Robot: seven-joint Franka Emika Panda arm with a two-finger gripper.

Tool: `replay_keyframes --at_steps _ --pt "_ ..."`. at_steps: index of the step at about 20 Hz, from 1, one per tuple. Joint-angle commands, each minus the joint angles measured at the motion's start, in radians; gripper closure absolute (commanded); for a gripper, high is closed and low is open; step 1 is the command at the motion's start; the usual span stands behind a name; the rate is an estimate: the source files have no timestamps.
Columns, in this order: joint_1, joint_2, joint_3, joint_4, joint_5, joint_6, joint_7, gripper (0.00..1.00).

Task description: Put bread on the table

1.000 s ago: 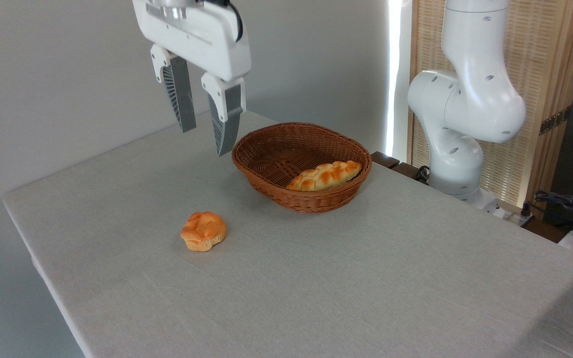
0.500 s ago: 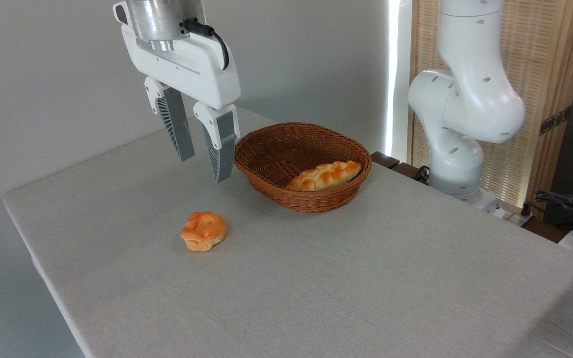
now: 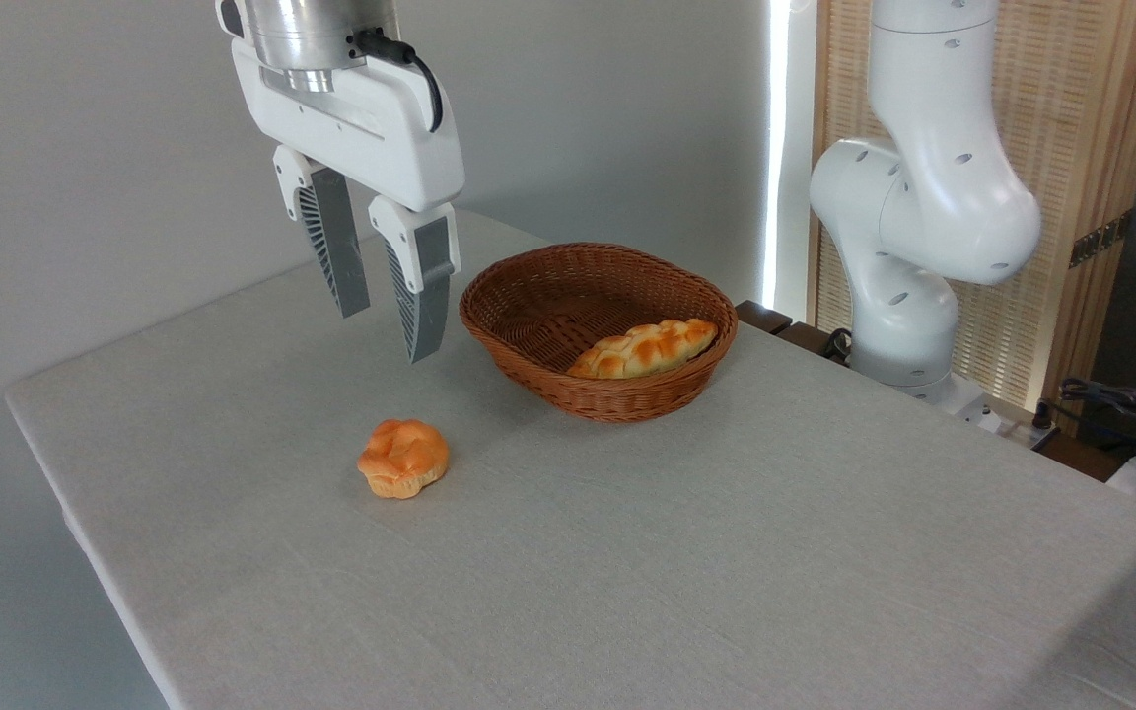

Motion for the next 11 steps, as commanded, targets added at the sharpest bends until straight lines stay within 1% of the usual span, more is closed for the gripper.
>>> replay_keyframes --at_steps 1,2,4,5,6,11 --pt "-0.009 -0.010 -0.010 -0.028 0.019 0.049 -0.027 0.00" --pt "-0.009 -0.010 -0.017 -0.028 0.020 0.049 -0.031 0.00" --pt "-0.009 -0.009 -0.033 -0.031 0.052 0.051 -0.053 0.00" --pt "-0.007 -0.007 -0.044 -0.031 0.078 0.051 -0.069 0.00" --pt "-0.007 -0.007 -0.047 -0.032 0.088 0.049 -0.070 0.00" --pt "-0.004 -0.009 -0.046 -0.031 0.080 0.043 -0.069 0.00"
